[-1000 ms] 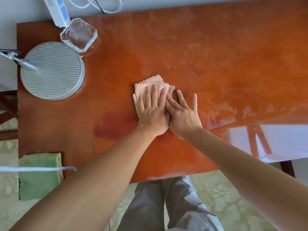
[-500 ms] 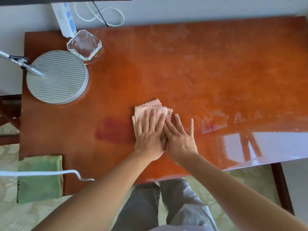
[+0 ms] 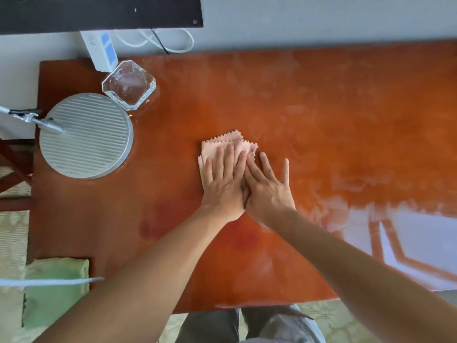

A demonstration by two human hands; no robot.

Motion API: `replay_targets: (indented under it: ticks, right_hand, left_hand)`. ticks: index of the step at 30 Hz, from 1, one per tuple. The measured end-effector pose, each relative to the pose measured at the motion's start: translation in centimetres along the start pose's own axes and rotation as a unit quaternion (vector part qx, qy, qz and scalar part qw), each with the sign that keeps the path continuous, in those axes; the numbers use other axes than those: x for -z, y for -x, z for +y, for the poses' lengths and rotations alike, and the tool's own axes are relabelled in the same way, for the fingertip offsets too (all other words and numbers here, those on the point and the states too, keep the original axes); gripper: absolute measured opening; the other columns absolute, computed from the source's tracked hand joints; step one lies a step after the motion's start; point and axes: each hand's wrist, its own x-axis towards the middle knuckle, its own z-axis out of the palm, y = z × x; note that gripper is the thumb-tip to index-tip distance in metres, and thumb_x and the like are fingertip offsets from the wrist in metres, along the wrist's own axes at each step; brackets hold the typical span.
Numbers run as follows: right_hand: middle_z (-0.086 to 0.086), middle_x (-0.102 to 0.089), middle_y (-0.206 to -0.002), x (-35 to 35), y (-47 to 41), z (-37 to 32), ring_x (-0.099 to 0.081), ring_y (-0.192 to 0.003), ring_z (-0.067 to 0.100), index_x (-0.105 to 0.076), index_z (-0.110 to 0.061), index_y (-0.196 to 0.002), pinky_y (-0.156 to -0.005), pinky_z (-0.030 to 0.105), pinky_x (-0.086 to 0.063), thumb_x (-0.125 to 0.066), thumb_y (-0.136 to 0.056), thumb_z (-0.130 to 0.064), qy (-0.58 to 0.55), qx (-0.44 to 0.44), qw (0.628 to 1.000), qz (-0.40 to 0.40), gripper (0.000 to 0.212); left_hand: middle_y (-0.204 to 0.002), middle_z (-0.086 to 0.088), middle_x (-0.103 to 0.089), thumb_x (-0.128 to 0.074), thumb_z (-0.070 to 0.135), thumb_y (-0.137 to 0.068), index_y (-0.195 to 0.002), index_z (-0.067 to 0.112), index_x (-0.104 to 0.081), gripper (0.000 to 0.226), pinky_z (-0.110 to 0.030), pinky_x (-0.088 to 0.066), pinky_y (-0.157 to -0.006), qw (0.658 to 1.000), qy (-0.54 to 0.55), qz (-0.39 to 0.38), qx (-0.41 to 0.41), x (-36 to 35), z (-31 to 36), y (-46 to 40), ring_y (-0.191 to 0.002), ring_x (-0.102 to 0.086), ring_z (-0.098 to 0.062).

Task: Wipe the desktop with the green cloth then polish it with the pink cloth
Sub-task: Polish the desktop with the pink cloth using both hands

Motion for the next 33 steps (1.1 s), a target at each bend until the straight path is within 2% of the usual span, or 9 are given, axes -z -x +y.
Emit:
replay_targets:
  ticks: [3,6,13,16,22,25,29,33]
  right_hand:
    - [-0.006,0.012,-0.166,1.3,-3.3,1.2,0.022,-0.150,0.023,0.007,-0.022,-0.159,-0.113,0.067,0.016,-0.016,-0.098,-0.036,-0.002,0.020,1.000,0.006,0.067]
    - [-0.005,0.010,-0.167,2.6,-6.3,2.4,0.023,-0.150,0.024,0.006,-0.022,-0.159,-0.112,0.068,0.016,-0.015,-0.097,-0.038,0.012,0.038,0.999,0.017,0.068]
    - [-0.005,0.007,-0.167,5.0,-11.2,4.1,0.020,-0.151,0.026,0.004,-0.022,-0.160,-0.111,0.069,0.018,-0.019,-0.101,-0.039,0.020,0.052,0.997,0.048,0.065]
    - [-0.004,0.010,-0.167,5.2,-11.1,4.2,0.020,-0.151,0.026,0.006,-0.021,-0.159,-0.111,0.069,0.017,-0.020,-0.103,-0.039,0.023,0.055,0.997,0.045,0.064]
    - [0.000,0.010,-0.167,3.8,-7.2,4.5,0.022,-0.150,0.029,0.005,-0.019,-0.159,-0.109,0.071,0.018,-0.036,-0.101,-0.036,0.040,0.058,0.997,0.041,0.073]
    - [0.000,0.012,-0.167,3.0,-5.5,4.9,0.022,-0.150,0.031,0.008,-0.020,-0.159,-0.110,0.071,0.015,-0.034,-0.099,-0.036,0.031,0.060,0.997,0.031,0.075]
    - [0.003,0.008,-0.167,3.3,-6.2,4.8,0.023,-0.149,0.031,0.003,-0.017,-0.159,-0.110,0.070,0.017,-0.034,-0.100,-0.038,0.041,0.065,0.997,0.029,0.073]
    - [-0.001,0.009,-0.167,4.1,-7.9,5.2,0.021,-0.150,0.031,0.004,-0.019,-0.160,-0.110,0.070,0.019,-0.029,-0.102,-0.039,0.025,0.061,0.997,0.039,0.069]
  left_hand:
    - [-0.154,-0.005,0.046,-0.021,0.041,-0.102,-0.143,0.023,0.045,0.080,-0.052,0.020,-0.120,1.000,0.004,-0.013,0.001,1.6,-0.4,-3.5,-0.146,0.039,-0.028]
    - [-0.153,-0.004,0.047,-0.024,0.040,-0.104,-0.144,0.023,0.044,0.080,-0.050,0.023,-0.118,1.000,0.003,-0.010,0.012,2.9,-0.7,-6.3,-0.146,0.039,-0.027]
    - [-0.161,-0.004,0.038,-0.026,0.040,-0.105,-0.152,0.026,0.034,0.077,-0.050,0.020,-0.120,0.999,0.008,-0.001,0.034,5.1,-1.1,-11.6,-0.147,0.037,-0.026]
    - [-0.160,-0.003,0.040,-0.026,0.040,-0.106,-0.149,0.027,0.036,0.077,-0.049,0.022,-0.119,0.999,0.010,-0.010,0.041,5.3,-0.8,-11.7,-0.146,0.038,-0.026]
    - [-0.156,-0.006,0.047,-0.023,0.047,-0.105,-0.147,0.026,0.041,0.079,-0.051,0.021,-0.120,0.998,0.005,-0.036,0.041,4.1,1.1,-8.1,-0.144,0.043,-0.027]
    - [-0.157,-0.008,0.044,-0.019,0.046,-0.104,-0.151,0.025,0.036,0.076,-0.053,0.018,-0.121,0.999,-0.005,-0.031,0.037,3.5,1.8,-6.9,-0.146,0.040,-0.029]
    - [-0.155,-0.009,0.047,-0.021,0.047,-0.105,-0.147,0.023,0.041,0.079,-0.054,0.018,-0.121,0.998,-0.019,-0.040,0.037,3.6,1.6,-7.1,-0.144,0.042,-0.030]
    - [-0.156,-0.007,0.046,-0.021,0.047,-0.105,-0.148,0.025,0.040,0.078,-0.052,0.021,-0.120,0.999,-0.012,-0.033,0.037,4.2,1.0,-9.1,-0.144,0.043,-0.028]
